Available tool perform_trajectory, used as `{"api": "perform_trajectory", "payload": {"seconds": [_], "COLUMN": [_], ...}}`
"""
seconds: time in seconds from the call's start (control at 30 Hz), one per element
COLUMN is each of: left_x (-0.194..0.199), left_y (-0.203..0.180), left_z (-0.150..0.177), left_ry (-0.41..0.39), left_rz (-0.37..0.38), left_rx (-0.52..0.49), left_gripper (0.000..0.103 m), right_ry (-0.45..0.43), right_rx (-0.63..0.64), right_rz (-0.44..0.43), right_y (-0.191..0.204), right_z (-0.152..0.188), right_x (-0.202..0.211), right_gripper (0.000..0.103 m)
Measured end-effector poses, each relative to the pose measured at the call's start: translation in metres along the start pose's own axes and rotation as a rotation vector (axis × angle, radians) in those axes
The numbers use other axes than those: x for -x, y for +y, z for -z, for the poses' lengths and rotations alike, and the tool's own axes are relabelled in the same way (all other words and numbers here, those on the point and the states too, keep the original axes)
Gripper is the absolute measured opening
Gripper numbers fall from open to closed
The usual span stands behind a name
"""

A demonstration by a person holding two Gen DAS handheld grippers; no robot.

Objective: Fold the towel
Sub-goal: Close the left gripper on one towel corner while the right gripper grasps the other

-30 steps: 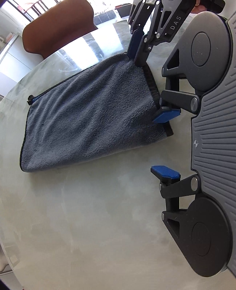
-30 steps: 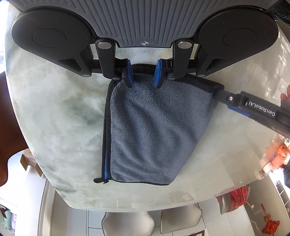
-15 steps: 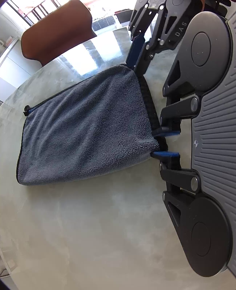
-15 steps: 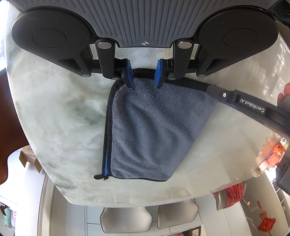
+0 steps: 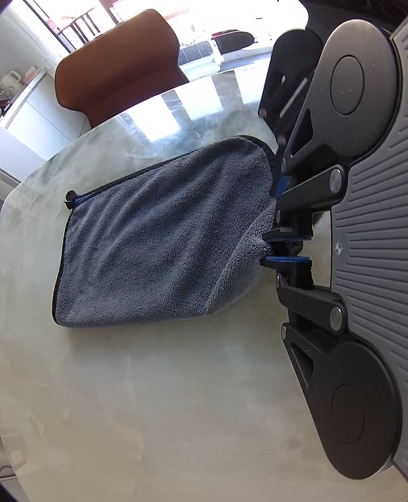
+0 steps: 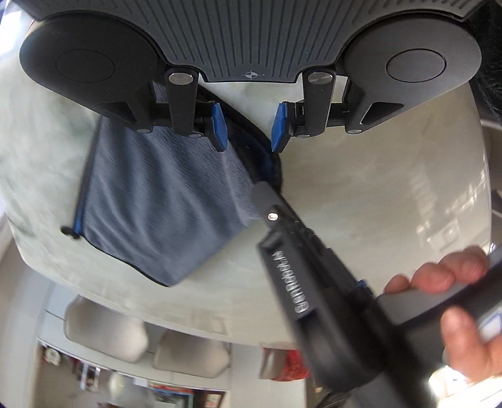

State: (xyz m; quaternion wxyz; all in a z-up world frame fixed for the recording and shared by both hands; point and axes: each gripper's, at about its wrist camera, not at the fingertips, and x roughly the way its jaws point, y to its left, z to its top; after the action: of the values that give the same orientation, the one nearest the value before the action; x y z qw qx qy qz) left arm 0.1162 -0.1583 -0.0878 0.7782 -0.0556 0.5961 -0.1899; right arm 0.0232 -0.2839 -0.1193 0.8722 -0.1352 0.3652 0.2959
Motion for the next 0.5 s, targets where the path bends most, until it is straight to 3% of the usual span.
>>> {"api": "perform_trajectory", "payload": {"seconds": [0.17,0.33,0.5], "left_x": [0.002,-0.001,0.002], "left_y": [-0.002,-0.008,-0.005], "left_z": [-0.006,-0.012,-0.009], "left_ry": [-0.008,-0.011,-0.007], "left_rz": [0.005,0.004,-0.011], "left_rx": [-0.01,-0.035,-0.07], "left_gripper": [0.008,0.008,0.009], "right_ry": [0.011,0.001,-0.026], "right_rx": [0.107,0.194,0.197], "right_rz": [0.019,0.092,0.157], "right_y": [0.013,0.025,0.025], "right_z": [-0.005,-0.004,-0.003], "right_x": [-0.015,-0.021,-0.02], "right_gripper": [0.034,0.034,0.034]}}
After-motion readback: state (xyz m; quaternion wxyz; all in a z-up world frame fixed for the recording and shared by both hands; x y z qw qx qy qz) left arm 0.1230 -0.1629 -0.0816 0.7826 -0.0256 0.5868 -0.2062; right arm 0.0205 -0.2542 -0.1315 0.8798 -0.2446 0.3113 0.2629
